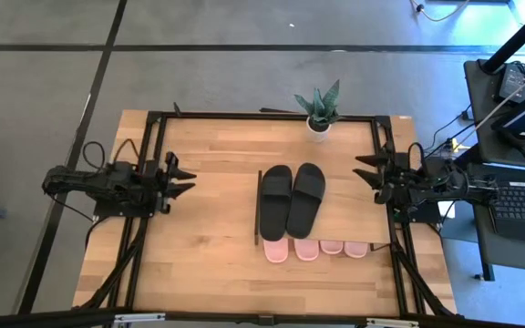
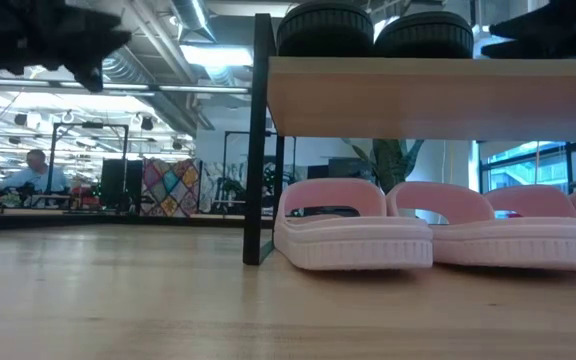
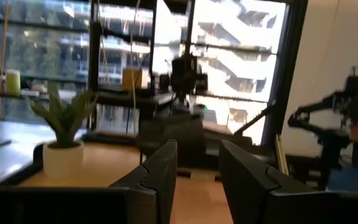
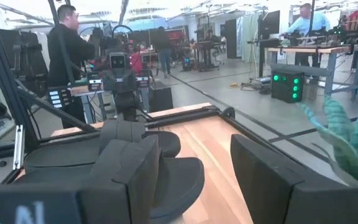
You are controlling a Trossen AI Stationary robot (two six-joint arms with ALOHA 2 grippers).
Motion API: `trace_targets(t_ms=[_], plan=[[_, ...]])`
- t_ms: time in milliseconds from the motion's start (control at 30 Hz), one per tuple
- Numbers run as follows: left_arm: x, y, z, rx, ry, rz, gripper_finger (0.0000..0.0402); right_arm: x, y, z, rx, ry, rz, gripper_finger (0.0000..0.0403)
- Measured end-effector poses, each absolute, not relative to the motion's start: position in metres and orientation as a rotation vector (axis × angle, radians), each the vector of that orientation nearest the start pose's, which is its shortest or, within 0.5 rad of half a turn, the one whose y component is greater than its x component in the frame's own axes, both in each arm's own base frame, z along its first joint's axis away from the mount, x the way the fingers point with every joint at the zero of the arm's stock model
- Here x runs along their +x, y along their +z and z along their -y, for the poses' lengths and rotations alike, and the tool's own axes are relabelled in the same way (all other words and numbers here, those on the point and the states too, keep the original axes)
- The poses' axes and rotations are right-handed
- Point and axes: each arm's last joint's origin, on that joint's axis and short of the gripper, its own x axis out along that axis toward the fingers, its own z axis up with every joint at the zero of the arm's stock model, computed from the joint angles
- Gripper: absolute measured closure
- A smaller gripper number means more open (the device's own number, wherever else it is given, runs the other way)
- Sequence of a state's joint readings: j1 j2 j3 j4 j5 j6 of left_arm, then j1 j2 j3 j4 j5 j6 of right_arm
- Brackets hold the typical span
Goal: Pick and place slides into the shelf
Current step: Return to Home Position
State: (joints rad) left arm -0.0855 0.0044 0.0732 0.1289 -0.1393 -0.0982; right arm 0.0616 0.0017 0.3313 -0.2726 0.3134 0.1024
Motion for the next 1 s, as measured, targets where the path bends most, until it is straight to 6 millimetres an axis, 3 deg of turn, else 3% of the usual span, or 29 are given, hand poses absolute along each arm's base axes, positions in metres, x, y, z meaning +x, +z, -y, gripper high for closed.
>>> trace_targets(t_ms=[333,800,1000], plan=[[0.096,0.182,0.004,-0.149,0.050,0.176,0.0290,0.078,0.219,0.004,0.165,-0.249,0.046,0.0203],[0.096,0.182,0.004,-0.141,0.052,0.175,0.0290,0.092,0.187,0.003,0.194,-0.243,0.091,0.0203],[0.096,0.182,0.004,-0.141,0.052,0.174,0.0290,0.093,0.186,0.003,0.217,-0.240,0.126,0.0203]])
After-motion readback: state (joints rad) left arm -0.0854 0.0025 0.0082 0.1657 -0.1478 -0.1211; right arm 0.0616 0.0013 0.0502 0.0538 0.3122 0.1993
